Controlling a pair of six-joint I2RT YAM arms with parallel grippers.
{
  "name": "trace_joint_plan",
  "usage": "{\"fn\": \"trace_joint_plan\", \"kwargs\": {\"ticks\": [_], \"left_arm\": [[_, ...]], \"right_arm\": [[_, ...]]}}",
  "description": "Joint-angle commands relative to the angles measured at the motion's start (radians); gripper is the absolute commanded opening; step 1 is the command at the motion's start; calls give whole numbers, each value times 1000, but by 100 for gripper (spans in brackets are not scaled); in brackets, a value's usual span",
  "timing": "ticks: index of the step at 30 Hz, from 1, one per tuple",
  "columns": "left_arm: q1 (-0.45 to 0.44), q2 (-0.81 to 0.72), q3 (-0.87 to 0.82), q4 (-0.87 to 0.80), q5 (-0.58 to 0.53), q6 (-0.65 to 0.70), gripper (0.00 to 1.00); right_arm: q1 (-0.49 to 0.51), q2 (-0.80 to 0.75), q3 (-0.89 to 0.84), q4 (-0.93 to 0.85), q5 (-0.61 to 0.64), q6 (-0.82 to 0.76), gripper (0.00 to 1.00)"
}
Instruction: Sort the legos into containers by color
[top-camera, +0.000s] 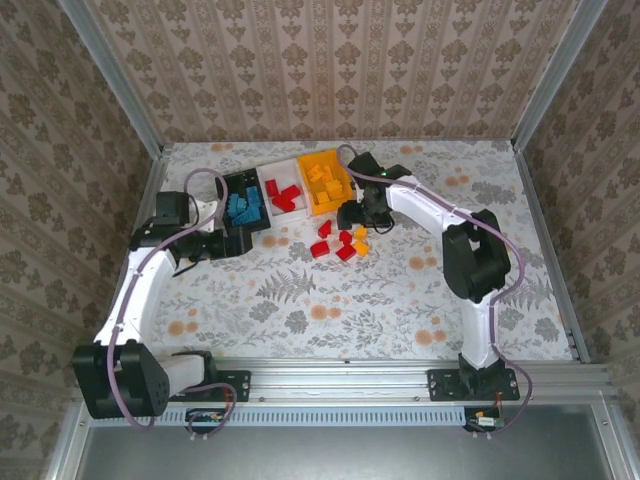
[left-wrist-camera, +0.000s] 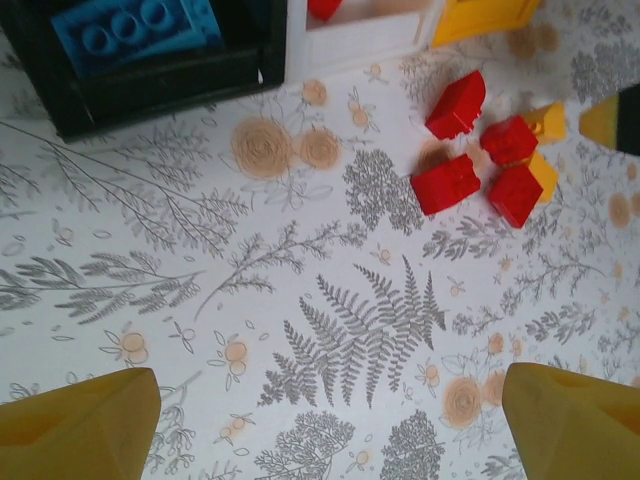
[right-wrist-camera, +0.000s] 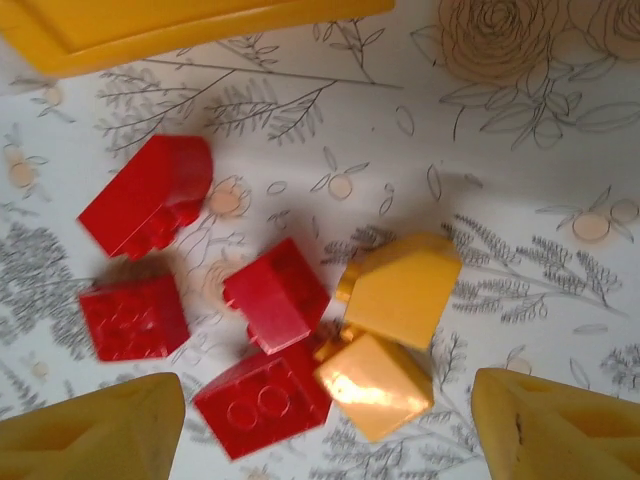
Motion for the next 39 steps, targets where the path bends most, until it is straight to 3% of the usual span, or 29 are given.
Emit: {"fn": "trace_joint_plan", "kwargs": {"ticks": [1, 24, 28, 39], "left_arm": [[1, 10, -10, 57, 44, 25, 90], [-27, 21, -29, 94, 69, 5, 92], [-28, 21, -29, 94, 68, 5, 92], [-29, 25, -32, 96, 66, 5, 93]], "right_arm": [[-6, 55, 67, -90, 64, -2, 73], [-54, 199, 119, -93, 83, 54, 49], [-61, 179, 83, -74, 79, 57, 40], [-83, 24, 38, -70, 88, 44, 36]]}}
